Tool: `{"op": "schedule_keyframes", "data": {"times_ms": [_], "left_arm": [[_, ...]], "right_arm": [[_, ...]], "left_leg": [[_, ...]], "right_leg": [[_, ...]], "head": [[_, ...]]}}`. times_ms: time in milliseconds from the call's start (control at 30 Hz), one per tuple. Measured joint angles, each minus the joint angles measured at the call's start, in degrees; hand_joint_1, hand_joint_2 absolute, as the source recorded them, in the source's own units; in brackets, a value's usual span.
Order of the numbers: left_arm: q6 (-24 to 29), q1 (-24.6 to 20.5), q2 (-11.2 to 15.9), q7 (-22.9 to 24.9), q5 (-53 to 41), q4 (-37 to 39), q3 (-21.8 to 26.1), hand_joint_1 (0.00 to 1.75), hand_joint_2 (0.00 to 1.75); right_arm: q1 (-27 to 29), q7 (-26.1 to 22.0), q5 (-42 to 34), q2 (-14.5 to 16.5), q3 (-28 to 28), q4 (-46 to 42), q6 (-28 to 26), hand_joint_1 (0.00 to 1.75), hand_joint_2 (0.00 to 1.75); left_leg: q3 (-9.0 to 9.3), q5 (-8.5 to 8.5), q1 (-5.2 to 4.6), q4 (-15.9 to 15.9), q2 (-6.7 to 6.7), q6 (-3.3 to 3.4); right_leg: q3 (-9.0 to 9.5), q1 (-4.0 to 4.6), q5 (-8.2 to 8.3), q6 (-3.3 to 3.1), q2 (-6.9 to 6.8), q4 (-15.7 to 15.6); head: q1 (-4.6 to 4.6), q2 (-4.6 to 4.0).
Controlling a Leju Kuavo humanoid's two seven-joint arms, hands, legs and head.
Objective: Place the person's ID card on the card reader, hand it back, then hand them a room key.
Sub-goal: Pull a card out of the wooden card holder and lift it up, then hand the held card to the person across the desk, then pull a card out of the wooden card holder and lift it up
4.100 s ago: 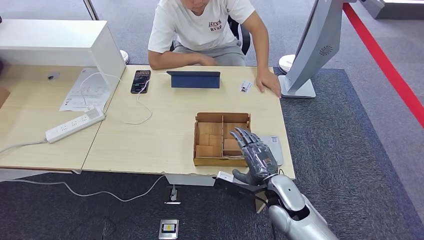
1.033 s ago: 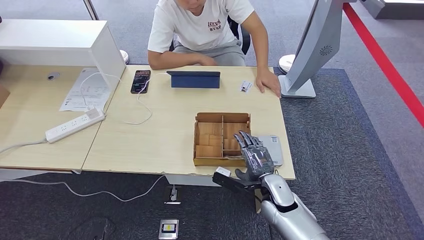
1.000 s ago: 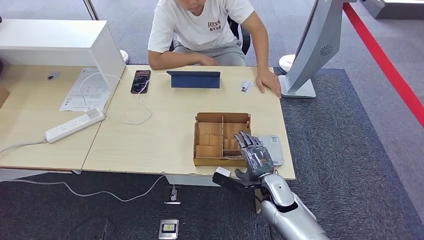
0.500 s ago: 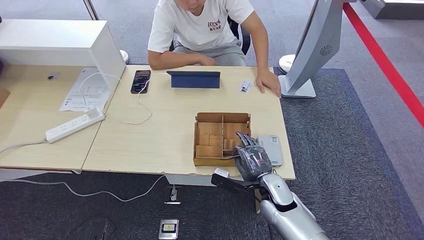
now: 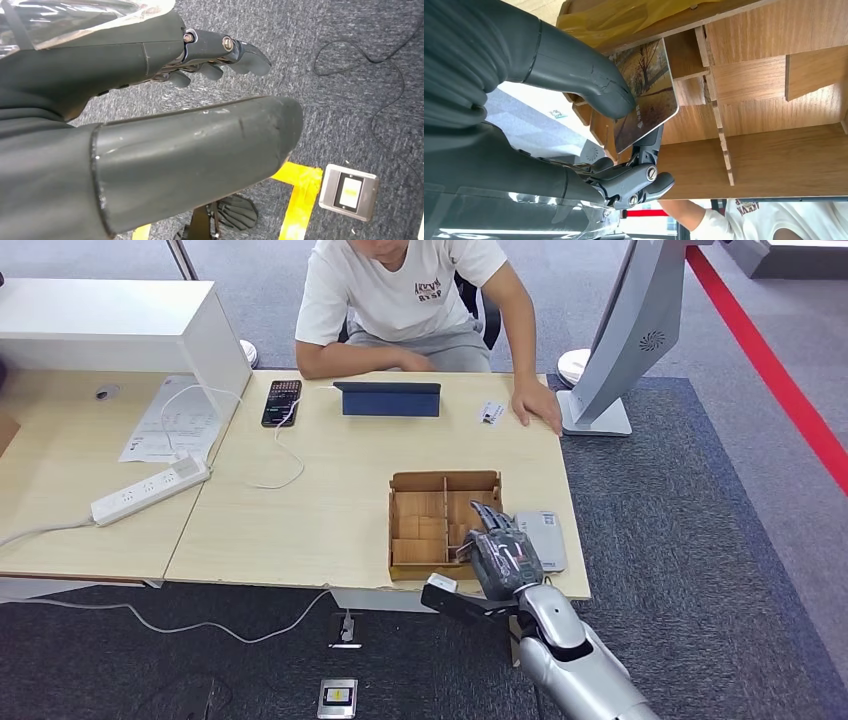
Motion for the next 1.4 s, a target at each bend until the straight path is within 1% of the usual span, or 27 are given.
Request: {"op": "schedule_keyframes", "data": {"times_ms": [333,567,800,933,1033,1133,1200,1300,1400], "left_arm": [[0.4,0.1,0.0,-1.9,-0.6,0.0,0.0,0.0,0.0],[0.5,0.4,0.4,-4.3,-1.2,0.0,0.0,0.0,0.0],[1.6,0.3,0.5,-5.9,-2.0,0.1,0.0,0.0,0.0],[1.8,0.1,0.5,-6.3,-2.6,0.1,0.0,0.0,0.0],[1.8,-0.2,0.5,-6.2,-3.2,0.1,0.0,0.0,0.0],[1.8,-0.6,0.5,-5.6,-4.0,0.1,0.0,0.0,0.0],[1.9,-1.1,0.6,-5.0,-4.6,0.1,-0.1,0.0,0.0],[1.9,-2.0,0.6,-4.1,-5.8,0.1,-0.2,0.0,0.0],[1.8,-2.8,0.6,-3.0,-7.1,0.0,-0.4,0.0,0.0]], "right_arm": [[-0.5,0.5,-1.5,-0.1,-0.5,-1.2,-2.5,1.75,1.75],[-3.2,0.2,-2.1,-1.7,-4.5,-6.7,-4.8,1.75,1.75],[-7.0,-0.5,-2.7,-4.5,-9.6,-13.3,-3.1,1.75,1.75],[-8.1,-0.8,-1.8,-5.0,-11.5,-16.0,-2.3,1.75,1.75],[-9.4,-1.9,-0.9,-5.1,-12.5,-16.6,-2.3,1.75,1.75],[-11.3,-4.1,-0.5,-4.8,-13.1,-16.0,-3.0,1.75,1.75],[-14.0,-6.0,-0.5,-4.3,-13.2,-13.7,-4.0,1.75,1.75],[-19.2,-8.6,-0.3,-3.1,-13.2,-8.4,-5.7,1.75,1.75],[-24.3,-10.0,0.5,-1.7,-13.0,-2.2,-6.4,1.75,1.75]], "left_leg": [[0.0,0.0,0.0,0.0,0.0,0.0],[0.01,0.01,-0.01,0.0,0.0,0.01],[0.02,0.01,-0.02,0.0,0.0,0.0],[0.01,0.01,-0.01,0.0,0.0,0.0],[0.0,0.01,0.0,0.0,0.0,0.0],[-0.03,0.01,0.0,0.0,0.0,0.0],[-0.03,0.03,-0.01,0.0,0.01,-0.01],[-0.03,0.06,-0.01,0.0,-0.01,-0.01],[-0.04,0.07,-0.01,0.0,-0.02,-0.01]], "right_leg": [[0.01,0.0,0.0,0.0,0.0,0.0],[0.01,-0.01,0.01,0.01,0.0,0.0],[0.01,-0.02,0.03,0.02,0.0,0.0],[0.0,-0.02,0.02,0.01,0.0,0.0],[0.0,-0.01,0.02,0.0,0.0,0.0],[0.0,0.0,0.02,0.0,0.01,0.0],[-0.01,-0.01,0.03,0.0,0.02,0.1],[-0.02,-0.01,0.06,0.02,0.02,0.1],[-0.02,-0.01,0.07,0.01,0.02,0.1]], "head": [[0.0,0.0],[0.0,0.0],[0.0,0.0],[-0.01,0.0],[-0.01,0.0],[-0.01,0.0],[-0.01,0.0],[0.01,0.0],[-0.01,0.0]]}}
